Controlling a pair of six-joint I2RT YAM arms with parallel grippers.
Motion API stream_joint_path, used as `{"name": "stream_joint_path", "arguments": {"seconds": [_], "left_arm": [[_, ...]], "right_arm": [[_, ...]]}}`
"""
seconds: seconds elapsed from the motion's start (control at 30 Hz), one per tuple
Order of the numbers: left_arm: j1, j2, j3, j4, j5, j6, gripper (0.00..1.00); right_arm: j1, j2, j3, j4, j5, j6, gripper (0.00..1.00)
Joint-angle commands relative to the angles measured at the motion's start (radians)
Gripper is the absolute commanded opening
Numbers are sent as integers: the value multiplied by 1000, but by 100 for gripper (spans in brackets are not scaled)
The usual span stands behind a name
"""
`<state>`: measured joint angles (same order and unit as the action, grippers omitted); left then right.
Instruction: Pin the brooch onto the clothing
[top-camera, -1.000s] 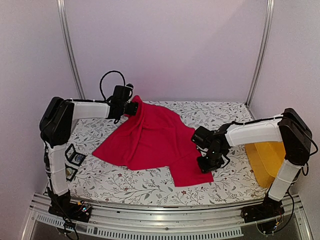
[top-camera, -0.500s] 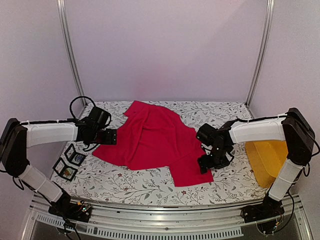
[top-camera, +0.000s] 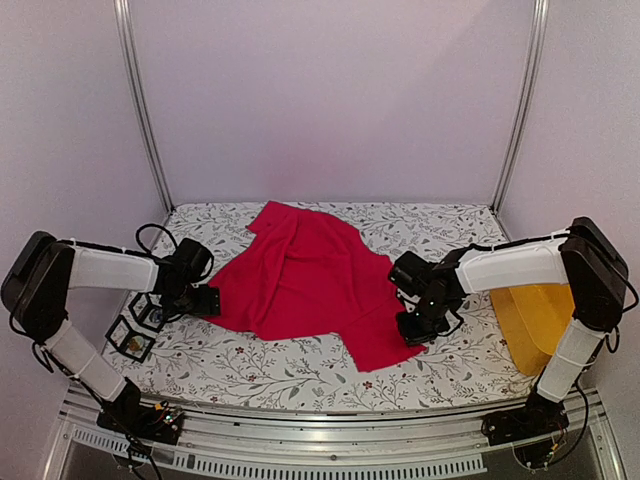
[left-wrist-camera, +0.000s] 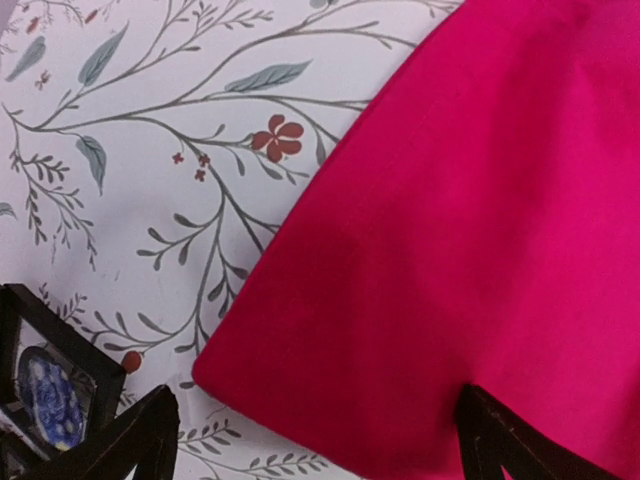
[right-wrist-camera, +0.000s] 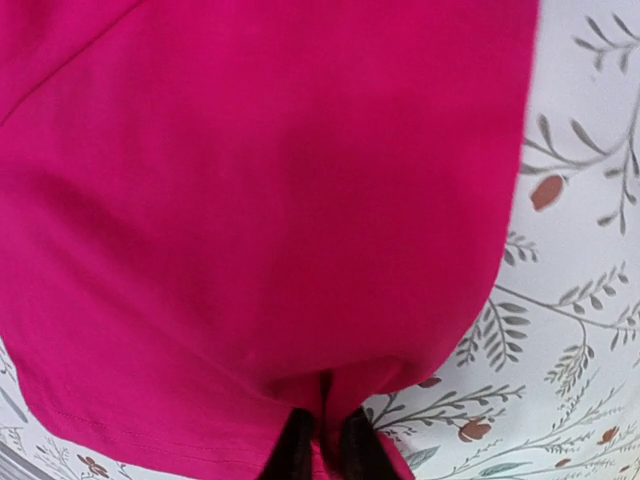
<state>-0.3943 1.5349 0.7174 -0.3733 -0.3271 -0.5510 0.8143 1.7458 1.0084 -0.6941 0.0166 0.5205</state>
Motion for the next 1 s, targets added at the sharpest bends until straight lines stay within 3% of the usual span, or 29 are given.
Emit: {"name": "stream_joint_path", "arguments": {"seconds": [0.0,0.13,0.17,0.23,0.3,0.33,0.5,0.6,0.7,0.83,0.97], "left_arm": [[29,67,-1,59,63,-9,94],[41,91,-16,90,104,-4,80],[43,96,-20,95,108,-1,71],[45,105,-22,103,115,8,45],[45,108,-19,106,116,12,3],[45,101,-11,99,114,13,0],[6,-105,90,24,39,61,0],[-58,-233,263,-49,-38,150,0],[-167,-298,486,-82,-115,296,0],[-317,-322,776,-84,-235,466,0],[-462,-343,905,-37,-299,589,0]], "right_arm": [[7,61,-51,76,-110,2,0],[-11,29,-19,74,-113,-8,0],[-18,23,-12,74,-116,-14,0],[-40,-3,2,76,-132,-27,0],[-71,-47,18,75,-147,-40,0],[-89,-68,27,74,-150,-52,0],[-206,-262,141,43,-124,-127,0],[-235,-381,338,14,-31,-209,0],[-236,-452,544,24,59,-301,0],[-236,-529,729,106,68,-426,0],[-235,-617,818,198,42,-507,0]]}}
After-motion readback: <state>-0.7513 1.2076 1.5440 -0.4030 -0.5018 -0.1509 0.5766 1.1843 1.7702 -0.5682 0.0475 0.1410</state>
